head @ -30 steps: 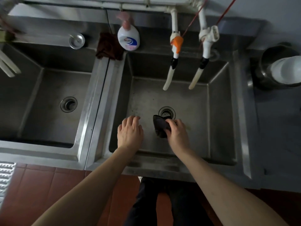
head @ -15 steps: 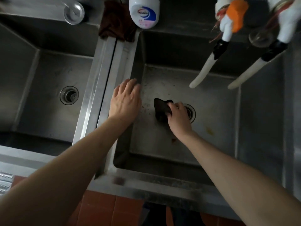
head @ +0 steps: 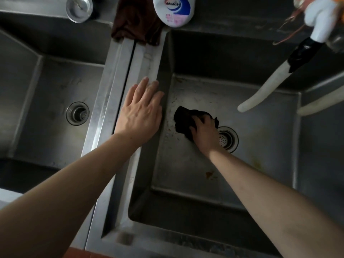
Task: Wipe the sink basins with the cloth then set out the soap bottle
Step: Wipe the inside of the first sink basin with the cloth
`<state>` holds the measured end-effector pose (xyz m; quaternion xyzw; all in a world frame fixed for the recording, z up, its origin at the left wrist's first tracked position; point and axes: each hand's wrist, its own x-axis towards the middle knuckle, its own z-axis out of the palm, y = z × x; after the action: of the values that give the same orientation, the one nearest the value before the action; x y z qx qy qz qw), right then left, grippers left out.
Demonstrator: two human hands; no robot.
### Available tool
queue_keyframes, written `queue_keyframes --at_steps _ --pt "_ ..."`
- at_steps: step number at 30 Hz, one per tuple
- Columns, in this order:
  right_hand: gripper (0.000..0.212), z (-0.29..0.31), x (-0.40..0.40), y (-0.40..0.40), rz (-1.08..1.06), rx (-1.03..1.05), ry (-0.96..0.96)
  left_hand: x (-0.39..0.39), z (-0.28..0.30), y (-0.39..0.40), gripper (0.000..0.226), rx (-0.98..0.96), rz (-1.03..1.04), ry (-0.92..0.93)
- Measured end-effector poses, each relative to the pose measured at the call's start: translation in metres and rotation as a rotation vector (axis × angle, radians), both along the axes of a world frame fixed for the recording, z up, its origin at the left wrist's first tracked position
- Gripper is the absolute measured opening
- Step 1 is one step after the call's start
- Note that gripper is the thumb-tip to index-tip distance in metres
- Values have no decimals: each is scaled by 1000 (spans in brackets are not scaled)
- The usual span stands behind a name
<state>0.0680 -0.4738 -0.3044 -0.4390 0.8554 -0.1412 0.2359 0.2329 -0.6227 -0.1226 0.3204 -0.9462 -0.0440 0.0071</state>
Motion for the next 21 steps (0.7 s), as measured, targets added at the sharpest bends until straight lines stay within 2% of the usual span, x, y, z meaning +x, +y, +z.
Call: queue_keyframes --at_steps 2,7,10,13,21 --pt "50 -9 1 7 43 16 92 -1 0 0 42 5 7 -7" --pt "54 -32 -3 3 203 -107 207 -4 -2 0 43 -4 5 -20" --pt "58 -47 -8 -4 313 -121 165 -5 -3 1 40 -17 10 -39" --pt "60 -59 -1 1 304 -130 125 -5 -2 1 39 -24 5 -47" --pt "55 -75 -4 -3 285 -273 208 -7 1 3 38 -37 12 -75"
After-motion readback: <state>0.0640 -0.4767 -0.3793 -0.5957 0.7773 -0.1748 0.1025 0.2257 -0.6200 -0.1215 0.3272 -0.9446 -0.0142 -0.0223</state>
